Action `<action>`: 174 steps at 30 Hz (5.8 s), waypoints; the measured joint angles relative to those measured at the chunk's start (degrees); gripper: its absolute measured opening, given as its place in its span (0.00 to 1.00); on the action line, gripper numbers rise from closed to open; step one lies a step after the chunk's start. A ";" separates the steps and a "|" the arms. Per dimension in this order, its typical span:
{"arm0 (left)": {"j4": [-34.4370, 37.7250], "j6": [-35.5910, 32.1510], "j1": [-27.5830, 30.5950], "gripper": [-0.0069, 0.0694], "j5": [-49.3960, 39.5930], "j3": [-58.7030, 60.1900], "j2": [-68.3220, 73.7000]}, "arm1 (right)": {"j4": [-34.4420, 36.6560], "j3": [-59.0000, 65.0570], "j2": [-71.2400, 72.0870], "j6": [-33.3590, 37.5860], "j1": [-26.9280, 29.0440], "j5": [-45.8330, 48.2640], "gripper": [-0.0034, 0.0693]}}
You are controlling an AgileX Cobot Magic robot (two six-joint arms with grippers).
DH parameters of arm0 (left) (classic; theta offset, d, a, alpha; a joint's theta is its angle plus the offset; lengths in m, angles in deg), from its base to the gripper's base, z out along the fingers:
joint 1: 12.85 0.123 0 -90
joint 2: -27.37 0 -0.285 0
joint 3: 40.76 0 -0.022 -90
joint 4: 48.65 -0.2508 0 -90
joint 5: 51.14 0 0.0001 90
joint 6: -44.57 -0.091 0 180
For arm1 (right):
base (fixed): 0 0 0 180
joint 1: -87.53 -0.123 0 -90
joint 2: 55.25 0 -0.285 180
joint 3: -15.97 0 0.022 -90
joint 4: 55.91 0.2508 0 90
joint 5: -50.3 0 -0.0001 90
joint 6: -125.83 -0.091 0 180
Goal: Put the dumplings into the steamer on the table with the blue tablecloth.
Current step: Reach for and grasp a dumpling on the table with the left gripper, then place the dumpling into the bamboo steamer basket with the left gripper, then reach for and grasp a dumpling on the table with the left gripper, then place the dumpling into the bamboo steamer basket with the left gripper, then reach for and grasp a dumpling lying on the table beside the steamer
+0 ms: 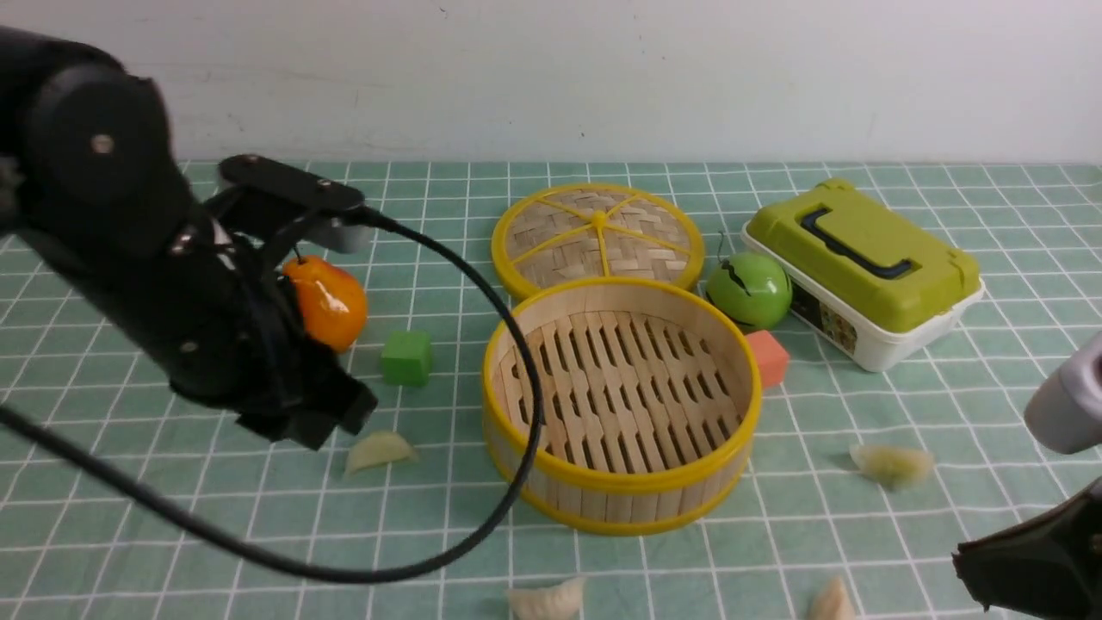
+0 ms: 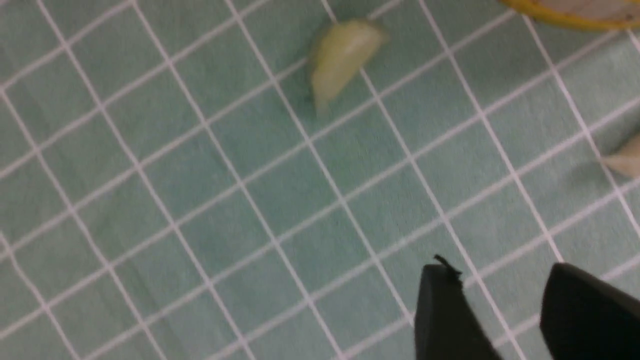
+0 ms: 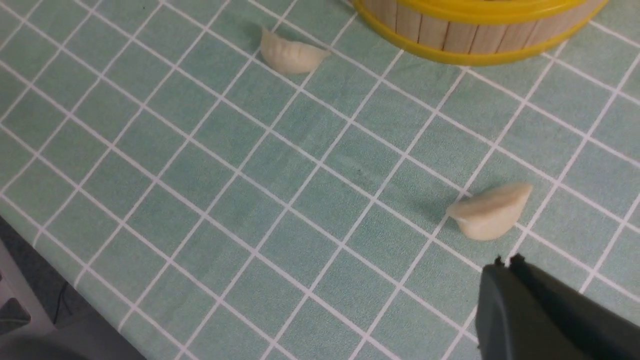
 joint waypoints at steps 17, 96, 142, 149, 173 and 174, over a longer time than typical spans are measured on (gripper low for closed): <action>-6.74 -3.61 0.00 0.74 19.43 -1.30 24.07 | -2.38 0.00 0.00 0.00 0.00 1.58 0.04; 9.87 -11.09 -15.52 0.77 -6.49 -6.91 10.73 | 2.85 0.00 11.20 -0.04 0.00 10.07 0.12; 9.53 5.76 -9.80 0.32 -1.33 -30.95 24.59 | 1.99 0.54 11.20 -0.12 0.00 9.66 0.18; 5.16 12.98 -9.68 0.32 -0.96 -43.29 41.12 | -2.71 0.54 10.83 -7.74 0.00 10.47 0.20; -2.22 16.63 -9.68 0.64 -13.48 -50.20 28.42 | -10.76 -8.15 -14.05 -17.87 0.00 10.11 0.60; -2.22 16.59 -9.68 0.60 -13.55 -49.58 25.63 | -10.03 -8.21 -15.85 -17.81 0.00 9.07 0.61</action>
